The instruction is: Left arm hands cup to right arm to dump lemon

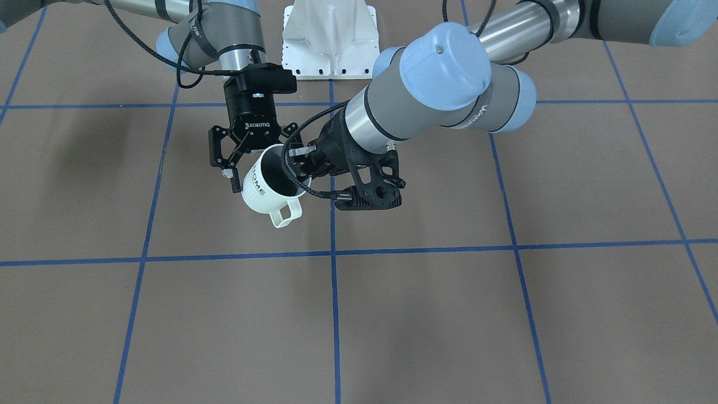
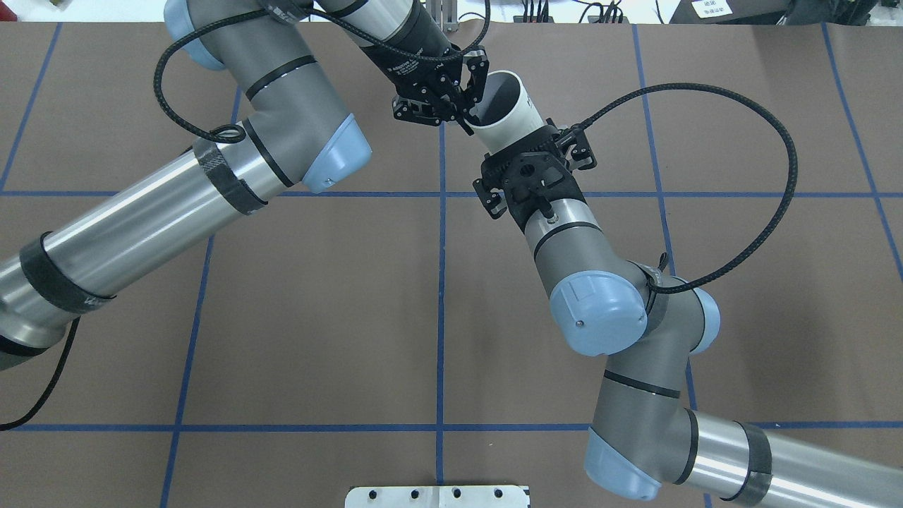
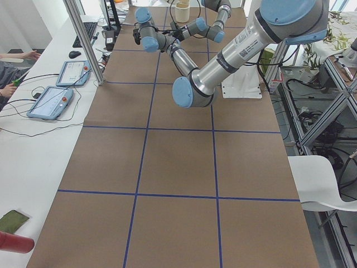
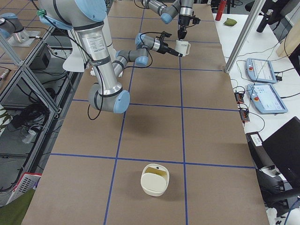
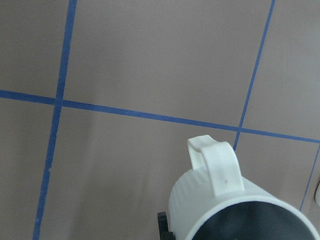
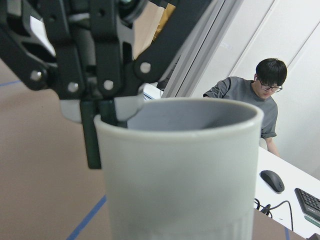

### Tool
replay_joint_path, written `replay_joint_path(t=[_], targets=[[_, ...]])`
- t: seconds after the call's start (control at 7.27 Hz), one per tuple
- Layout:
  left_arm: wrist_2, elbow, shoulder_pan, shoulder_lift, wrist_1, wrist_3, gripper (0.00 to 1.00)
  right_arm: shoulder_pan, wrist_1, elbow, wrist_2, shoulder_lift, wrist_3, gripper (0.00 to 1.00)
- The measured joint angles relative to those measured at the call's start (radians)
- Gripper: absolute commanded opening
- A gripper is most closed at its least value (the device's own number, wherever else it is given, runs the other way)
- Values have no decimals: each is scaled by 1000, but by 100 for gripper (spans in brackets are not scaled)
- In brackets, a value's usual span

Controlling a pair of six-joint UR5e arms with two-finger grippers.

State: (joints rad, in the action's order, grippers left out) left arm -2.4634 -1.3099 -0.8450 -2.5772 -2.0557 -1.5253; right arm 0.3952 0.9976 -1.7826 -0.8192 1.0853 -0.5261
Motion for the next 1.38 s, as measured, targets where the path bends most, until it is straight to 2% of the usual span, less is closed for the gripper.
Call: replay_joint_path(t=[0.41, 0.69, 0.83, 1.1, 1.38], targets=[[-95, -1, -89, 14, 1, 5, 0, 2, 2, -3, -2, 1, -1, 100], [-102, 5, -134, 42, 7, 8, 0, 16, 7, -8, -15, 2, -5, 100], [-103, 7, -166, 63, 8, 8, 0, 39, 9, -10, -50, 11, -6, 100], [-101, 9, -245, 114, 11, 45, 0, 139, 12, -10, -204, 57, -7, 100], [-98, 7, -311, 170, 15, 143, 0, 321, 44, -4, -514, 111, -2, 100]])
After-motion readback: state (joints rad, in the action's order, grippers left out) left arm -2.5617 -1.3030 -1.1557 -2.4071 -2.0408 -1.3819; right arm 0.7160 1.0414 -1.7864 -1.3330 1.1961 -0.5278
